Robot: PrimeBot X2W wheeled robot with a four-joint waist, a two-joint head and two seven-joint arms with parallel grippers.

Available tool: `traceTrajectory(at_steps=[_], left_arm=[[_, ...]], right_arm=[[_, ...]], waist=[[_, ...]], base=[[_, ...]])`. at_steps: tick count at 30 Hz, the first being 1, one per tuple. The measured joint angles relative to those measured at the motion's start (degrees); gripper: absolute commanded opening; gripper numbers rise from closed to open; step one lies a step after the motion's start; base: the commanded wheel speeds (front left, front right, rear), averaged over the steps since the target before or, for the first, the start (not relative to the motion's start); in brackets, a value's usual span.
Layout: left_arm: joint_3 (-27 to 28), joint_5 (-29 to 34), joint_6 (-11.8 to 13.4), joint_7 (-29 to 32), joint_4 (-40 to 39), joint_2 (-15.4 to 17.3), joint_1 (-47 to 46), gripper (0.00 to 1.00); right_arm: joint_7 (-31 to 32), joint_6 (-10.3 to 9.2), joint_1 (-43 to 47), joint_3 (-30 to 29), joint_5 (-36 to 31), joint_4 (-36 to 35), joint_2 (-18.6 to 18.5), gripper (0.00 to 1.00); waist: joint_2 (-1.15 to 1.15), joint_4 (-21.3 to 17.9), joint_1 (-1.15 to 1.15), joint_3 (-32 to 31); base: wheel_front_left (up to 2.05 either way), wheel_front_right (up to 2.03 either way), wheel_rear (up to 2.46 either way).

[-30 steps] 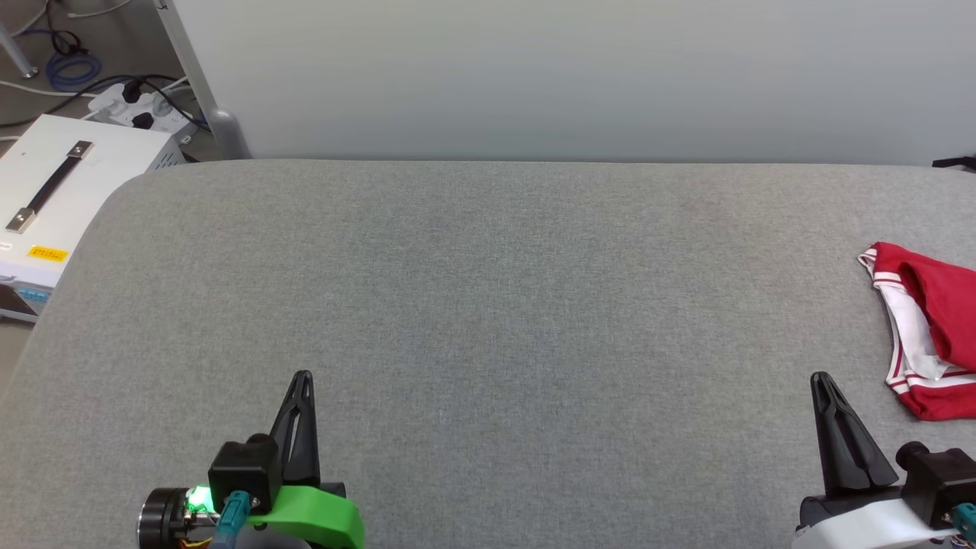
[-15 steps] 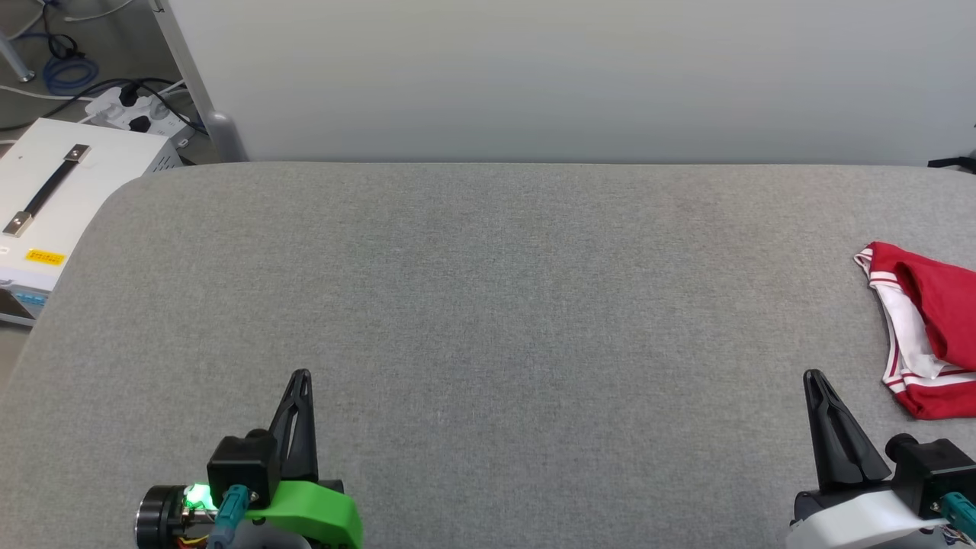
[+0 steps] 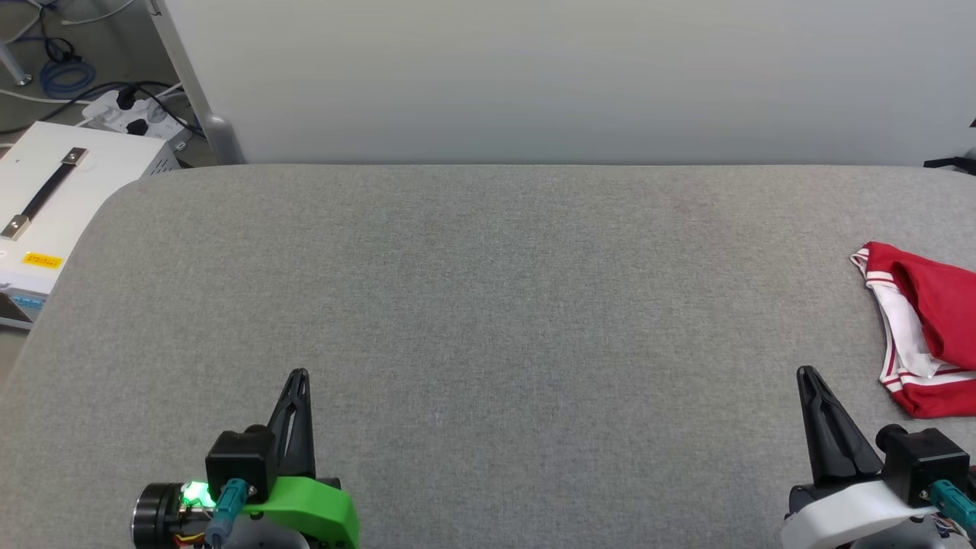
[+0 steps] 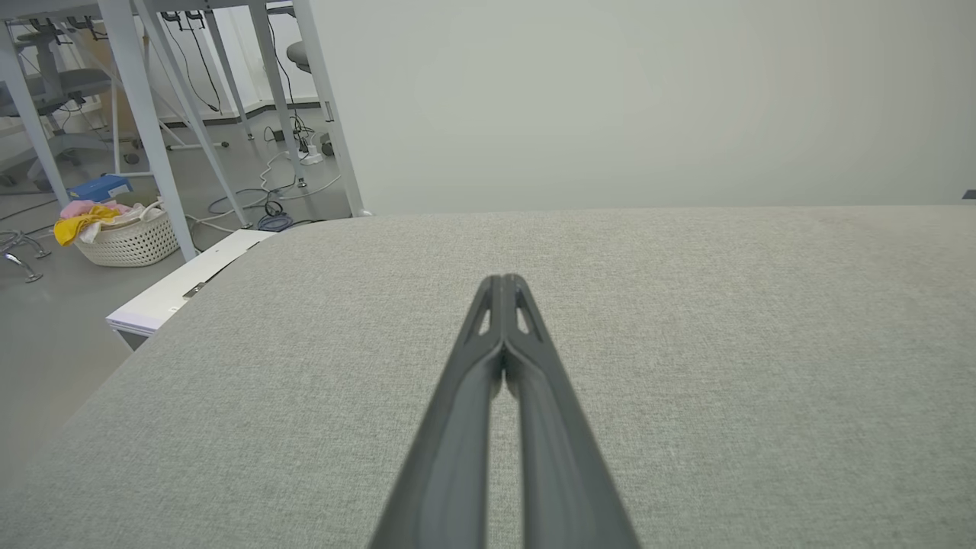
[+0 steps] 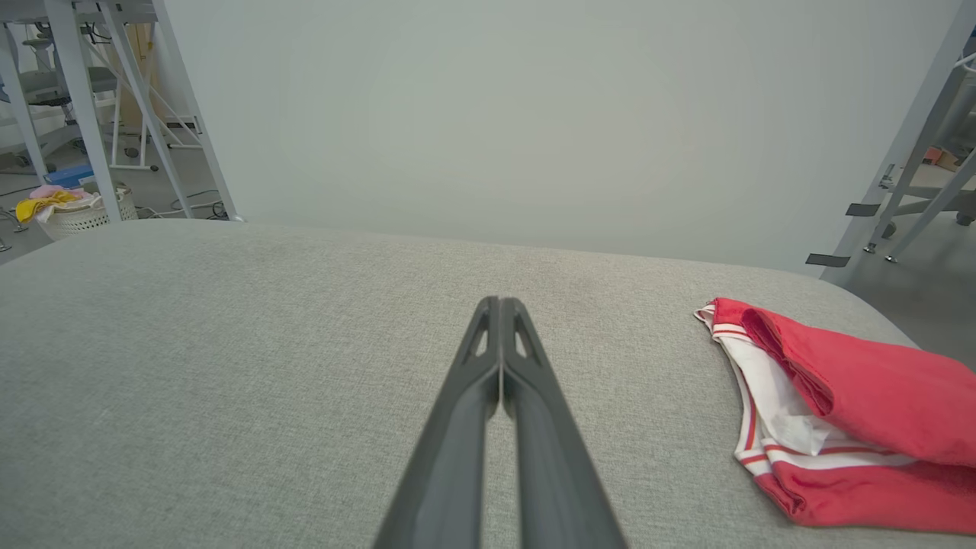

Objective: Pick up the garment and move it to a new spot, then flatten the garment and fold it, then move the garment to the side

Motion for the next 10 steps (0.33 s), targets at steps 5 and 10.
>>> traceTrajectory(at_steps=[5, 10], left_arm=[[0.26, 0.13, -0.27, 0.41, -0.11, -0.11, -0.09, 0.00], [0.56, 0.68, -0.35, 1.31, -0.29, -0.31, -0.28, 0.00]], right_arm=[[0.53, 0.00, -0.32, 0.03, -0.43, 0.19, 0.12, 0.00], [1.34, 0.00, -1.01, 0.09, -0.71, 0.49, 0.43, 0.00]], waist=[[0.00, -0.10, 0.00, -0.06], [0.00, -0.24, 0.00, -0.15]], base=[[0.00, 0.00, 0.00], [0.00, 0.00, 0.00]])
